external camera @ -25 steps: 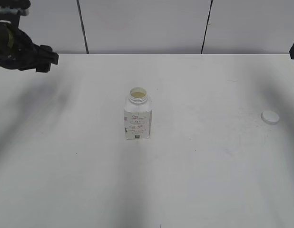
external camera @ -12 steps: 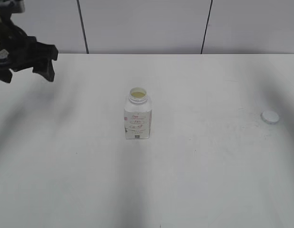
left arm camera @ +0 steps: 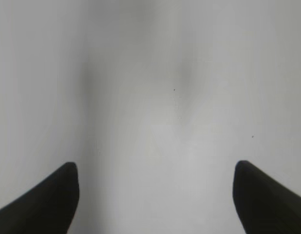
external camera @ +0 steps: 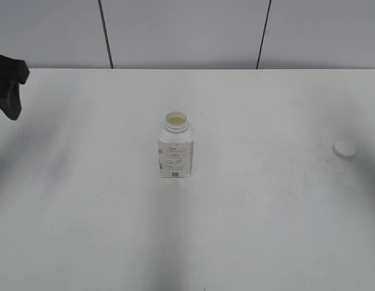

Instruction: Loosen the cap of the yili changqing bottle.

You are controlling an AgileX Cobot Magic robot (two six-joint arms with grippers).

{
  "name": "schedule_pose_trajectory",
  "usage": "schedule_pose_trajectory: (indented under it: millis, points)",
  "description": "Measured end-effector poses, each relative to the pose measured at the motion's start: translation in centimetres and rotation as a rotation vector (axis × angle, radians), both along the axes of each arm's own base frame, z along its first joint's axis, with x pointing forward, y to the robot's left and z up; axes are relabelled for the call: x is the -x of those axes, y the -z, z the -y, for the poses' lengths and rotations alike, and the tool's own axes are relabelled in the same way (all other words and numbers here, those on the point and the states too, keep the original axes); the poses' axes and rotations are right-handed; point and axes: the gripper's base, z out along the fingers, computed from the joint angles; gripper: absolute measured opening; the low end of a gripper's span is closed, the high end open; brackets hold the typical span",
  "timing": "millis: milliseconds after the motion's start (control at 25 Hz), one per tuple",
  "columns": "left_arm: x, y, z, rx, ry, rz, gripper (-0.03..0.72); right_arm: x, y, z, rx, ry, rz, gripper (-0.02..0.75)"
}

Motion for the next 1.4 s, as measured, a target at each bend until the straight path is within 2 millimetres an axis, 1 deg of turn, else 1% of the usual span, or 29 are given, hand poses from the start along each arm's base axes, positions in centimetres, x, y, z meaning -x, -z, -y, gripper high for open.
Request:
schedule_pose_trajectory:
  millis: [160, 280, 400, 480, 520, 640, 680, 800, 880, 960, 1080, 1200, 1400]
  points:
    - [2.7, -2.5, -0.8, -0.013, -0.016, 0.015, 0.585, 5.1, 0.0, -0.4, 0.008, -0.004, 0.028, 0.564]
    - [5.6, -4.0, -1.5, -0.002, -0.021, 0.061, 0.585, 8.6, -0.2, -0.7, 0.014, -0.004, 0.08, 0.564]
    - [9.3, -5.6, -2.4, 0.019, -0.022, 0.145, 0.585, 11.9, -0.4, -0.9, 0.022, -0.004, 0.152, 0.564]
    - [11.6, -6.4, -2.9, 0.033, -0.022, 0.201, 0.585, 14.5, -0.8, -1.1, 0.028, -0.004, 0.231, 0.564]
    - [12.9, -6.9, -3.2, 0.042, -0.023, 0.238, 0.585, 15.6, -1.0, -1.2, 0.032, -0.004, 0.269, 0.564]
    - [16.3, -7.5, -4.0, 0.064, -0.023, 0.328, 0.585, 18.4, -1.0, -1.5, 0.04, -0.003, 0.362, 0.564]
    - [18.0, -7.9, -4.4, 0.076, -0.021, 0.38, 0.585, 19.3, -0.9, -1.5, 0.043, -0.003, 0.392, 0.564]
    - [20.7, -7.4, -4.9, 0.085, 0.019, 0.429, 0.585, 21.4, -0.5, -1.7, 0.053, -0.002, 0.467, 0.564]
    - [22.3, -6.6, -5.1, 0.107, 0.037, 0.45, 0.585, 22.5, -0.2, -1.8, 0.056, -0.002, 0.504, 0.564]
    - [23.9, -5.9, -5.3, 0.126, 0.048, 0.483, 0.583, 23.2, 0.3, -1.8, 0.059, -0.004, 0.525, 0.564]
    - [25.7, -4.4, -5.6, 0.124, 0.09, 0.522, 0.583, 24.1, 1.3, -1.9, 0.08, -0.032, 0.55, 0.564]
    - [27.1, -2.9, -5.7, 0.147, 0.129, 0.579, 0.583, 25.0, 2.4, -2.0, 0.101, -0.056, 0.581, 0.564]
    - [29.0, -1.4, -5.7, 0.206, 0.166, 0.711, 0.583, 26.5, 4.3, -2.1, 0.117, -0.064, 0.637, 0.564]
